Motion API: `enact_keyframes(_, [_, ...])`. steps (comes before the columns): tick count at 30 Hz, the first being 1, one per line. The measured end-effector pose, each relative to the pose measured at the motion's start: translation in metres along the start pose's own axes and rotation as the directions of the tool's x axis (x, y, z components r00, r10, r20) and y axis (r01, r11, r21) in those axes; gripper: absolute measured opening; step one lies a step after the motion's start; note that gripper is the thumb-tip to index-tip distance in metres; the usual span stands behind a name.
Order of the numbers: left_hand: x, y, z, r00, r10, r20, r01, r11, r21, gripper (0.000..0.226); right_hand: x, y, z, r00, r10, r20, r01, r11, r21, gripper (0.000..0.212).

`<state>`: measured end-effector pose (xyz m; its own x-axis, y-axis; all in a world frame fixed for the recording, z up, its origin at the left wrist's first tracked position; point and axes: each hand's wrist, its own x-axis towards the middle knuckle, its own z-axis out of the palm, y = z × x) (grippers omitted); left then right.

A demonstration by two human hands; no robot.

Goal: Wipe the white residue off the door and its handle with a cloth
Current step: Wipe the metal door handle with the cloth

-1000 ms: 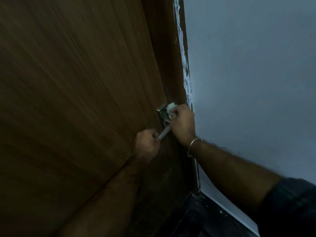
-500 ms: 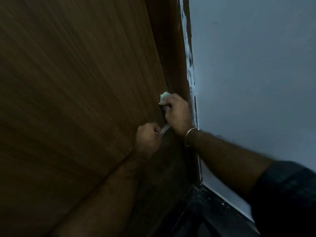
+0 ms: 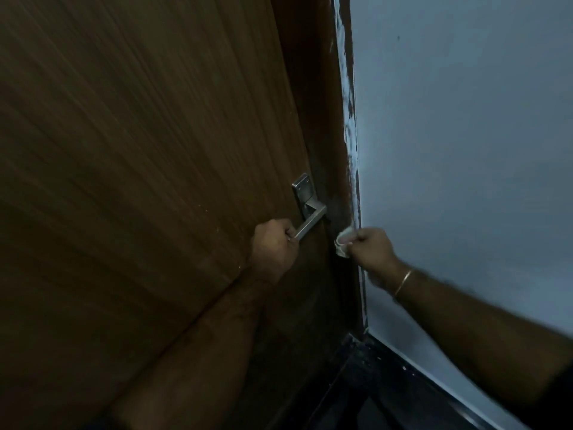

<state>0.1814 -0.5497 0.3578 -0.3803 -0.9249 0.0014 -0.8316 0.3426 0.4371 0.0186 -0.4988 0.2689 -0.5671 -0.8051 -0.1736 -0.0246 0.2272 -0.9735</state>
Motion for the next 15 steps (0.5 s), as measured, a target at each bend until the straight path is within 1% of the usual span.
enact_keyframes(1, [0.001,0.0,0.0,1.0,-0.003,0.001,0.003,1.0,0.004,0.01,-0.002,0.007,0.009,0.989,0.149,-0.002,-0.143,0.949,0.283,0.021])
enact_keyframes(2, [0.001,0.001,0.0,1.0,-0.009,0.006,0.009,1.0,0.01,0.01,-0.001,0.008,0.022,0.978,0.205,0.047,-0.203,0.855,0.478,0.026])
enact_keyframes(3, [0.002,0.001,0.0,1.0,-0.011,0.014,0.011,1.0,0.019,0.01,0.001,0.004,0.036,0.975,0.199,0.1,-0.218,0.769,0.6,0.031])
enact_keyframes(4, [0.002,0.0,0.0,1.0,-0.006,0.018,0.005,0.999,0.031,0.01,0.003,-0.003,0.05,0.976,0.171,0.136,-0.218,0.693,0.688,0.034])
enact_keyframes(6, [0.004,-0.001,-0.001,1.0,0.019,0.007,-0.019,0.999,0.05,0.009,0.009,-0.02,0.071,0.979,0.161,0.127,-0.196,0.554,0.809,0.035])
enact_keyframes(7, [0.006,-0.002,-0.001,1.0,0.026,0.0,-0.026,0.998,0.056,0.009,0.011,-0.023,0.079,0.978,0.174,0.114,-0.188,0.509,0.84,0.035])
enact_keyframes(8, [0.006,-0.003,-0.001,1.0,0.028,-0.002,-0.028,0.998,0.056,0.009,0.011,-0.022,0.083,0.979,0.182,0.088,-0.172,0.518,0.838,0.035])
enact_keyframes(10, [0.008,-0.004,-0.001,0.999,0.037,0.001,-0.037,0.998,0.049,0.008,0.01,-0.015,0.087,0.984,0.172,0.049,-0.148,0.629,0.763,0.033])
enact_keyframes(11, [0.008,-0.004,0.0,0.999,0.039,0.01,-0.039,0.998,0.048,0.007,0.012,-0.012,0.089,0.984,0.174,0.031,-0.14,0.661,0.738,0.032])
enact_keyframes(12, [0.009,-0.004,0.0,0.999,0.042,0.021,-0.043,0.998,0.05,0.006,0.013,-0.011,0.09,0.982,0.189,0.016,-0.14,0.663,0.735,0.031])
enact_keyframes(14, [0.01,-0.004,0.0,0.998,0.05,0.032,-0.052,0.997,0.052,0.004,0.015,-0.013,0.092,0.978,0.206,0.026,-0.148,0.603,0.784,0.027])
enact_keyframes(15, [0.012,-0.005,0.0,0.998,0.055,0.039,-0.057,0.997,0.055,0.004,0.017,-0.012,0.093,0.982,0.185,0.037,-0.141,0.59,0.795,0.024])
